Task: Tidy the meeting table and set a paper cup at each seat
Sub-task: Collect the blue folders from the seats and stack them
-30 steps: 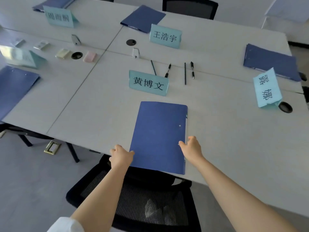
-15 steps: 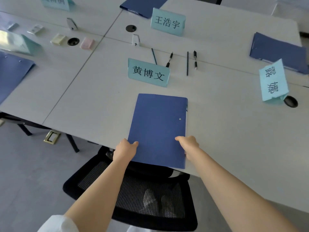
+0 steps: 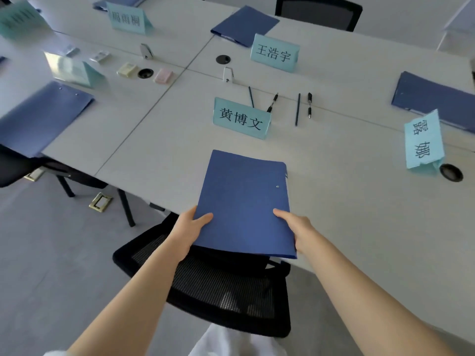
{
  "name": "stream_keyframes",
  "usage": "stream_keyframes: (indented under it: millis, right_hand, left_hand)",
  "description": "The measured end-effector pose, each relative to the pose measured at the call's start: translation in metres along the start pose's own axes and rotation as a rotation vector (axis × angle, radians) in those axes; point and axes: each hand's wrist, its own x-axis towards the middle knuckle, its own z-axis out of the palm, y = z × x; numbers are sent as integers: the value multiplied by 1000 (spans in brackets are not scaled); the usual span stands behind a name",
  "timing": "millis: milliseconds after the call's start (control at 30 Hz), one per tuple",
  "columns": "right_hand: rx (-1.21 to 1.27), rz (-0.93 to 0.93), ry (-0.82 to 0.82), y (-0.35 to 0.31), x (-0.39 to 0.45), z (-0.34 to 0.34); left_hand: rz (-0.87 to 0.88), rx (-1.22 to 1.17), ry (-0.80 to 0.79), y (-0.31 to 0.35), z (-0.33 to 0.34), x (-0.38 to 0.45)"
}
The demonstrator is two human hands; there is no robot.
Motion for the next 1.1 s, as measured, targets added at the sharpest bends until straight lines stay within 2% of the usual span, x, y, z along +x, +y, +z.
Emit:
stream_keyframes:
  millis: [233, 400, 567, 800, 1100]
  right_hand:
    - [-78, -366, -94, -1, -71, 6]
    - [-163, -541, -266, 3, -125, 23]
    - [-309, -566, -506, 10, -162, 61]
    - [-427, -553, -594, 33, -184, 150]
    - [-543, -508, -700, 66, -206, 323]
  left_hand:
    - [46, -278, 92, -8, -16, -86]
    - [48, -423, 79, -22, -50, -145]
    - [69, -633, 135, -37, -97, -183]
    - [84, -706, 306, -56, -163, -214]
    - [85, -803, 432, -86, -313, -231]
